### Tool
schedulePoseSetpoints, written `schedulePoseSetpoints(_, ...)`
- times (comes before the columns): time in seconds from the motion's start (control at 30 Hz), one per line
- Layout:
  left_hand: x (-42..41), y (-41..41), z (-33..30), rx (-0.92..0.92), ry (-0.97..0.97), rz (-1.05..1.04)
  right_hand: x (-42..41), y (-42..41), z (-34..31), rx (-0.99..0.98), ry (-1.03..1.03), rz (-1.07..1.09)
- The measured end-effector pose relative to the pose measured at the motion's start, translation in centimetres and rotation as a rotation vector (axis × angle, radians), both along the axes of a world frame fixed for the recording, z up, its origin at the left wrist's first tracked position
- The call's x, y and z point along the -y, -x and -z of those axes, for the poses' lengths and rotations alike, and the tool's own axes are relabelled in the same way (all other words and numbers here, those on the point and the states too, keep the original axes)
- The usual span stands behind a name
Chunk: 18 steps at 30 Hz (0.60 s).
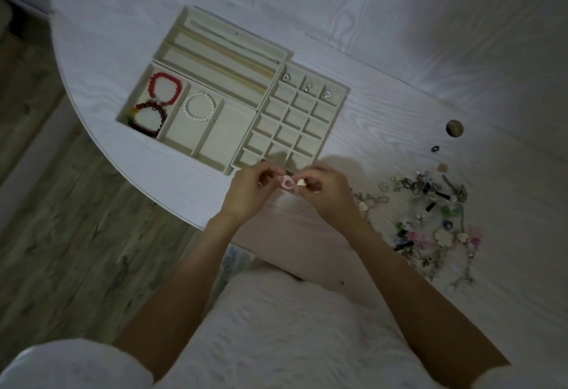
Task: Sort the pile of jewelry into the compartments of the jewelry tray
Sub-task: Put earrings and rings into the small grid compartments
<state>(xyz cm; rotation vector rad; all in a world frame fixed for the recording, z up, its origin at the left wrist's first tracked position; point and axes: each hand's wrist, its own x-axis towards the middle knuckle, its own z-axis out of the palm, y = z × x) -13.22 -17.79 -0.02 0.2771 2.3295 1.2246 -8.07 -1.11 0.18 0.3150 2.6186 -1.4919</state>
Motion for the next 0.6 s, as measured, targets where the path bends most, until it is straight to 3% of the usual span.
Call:
schedulePoseSetpoints(0.17, -0.1, 1.2, 0.3, -0.277, 0.137, 0.161, 0.6, -0.1, 0.5, -0.078, -0.335, -0.131)
schedulePoseSetpoints(0.3, -0.4, 1.5, 0.7, -0.450, 0.180, 0.286, 0.7, -0.1, 0.2, -0.150, -0.414, -0.144)
schedulePoseSetpoints(0.47, 0.5, 2.1, 0.9, -0.649, 0.200, 0.215, -0.4, -0.3, 0.3, -0.238, -0.525, -0.121)
schedulePoseSetpoints(0.6, 1.3, 1.4, 0.7, -0.744, 0.266, 0.328, -0.2, -0.1, 0.5, -0.226, -0.568, -0.185)
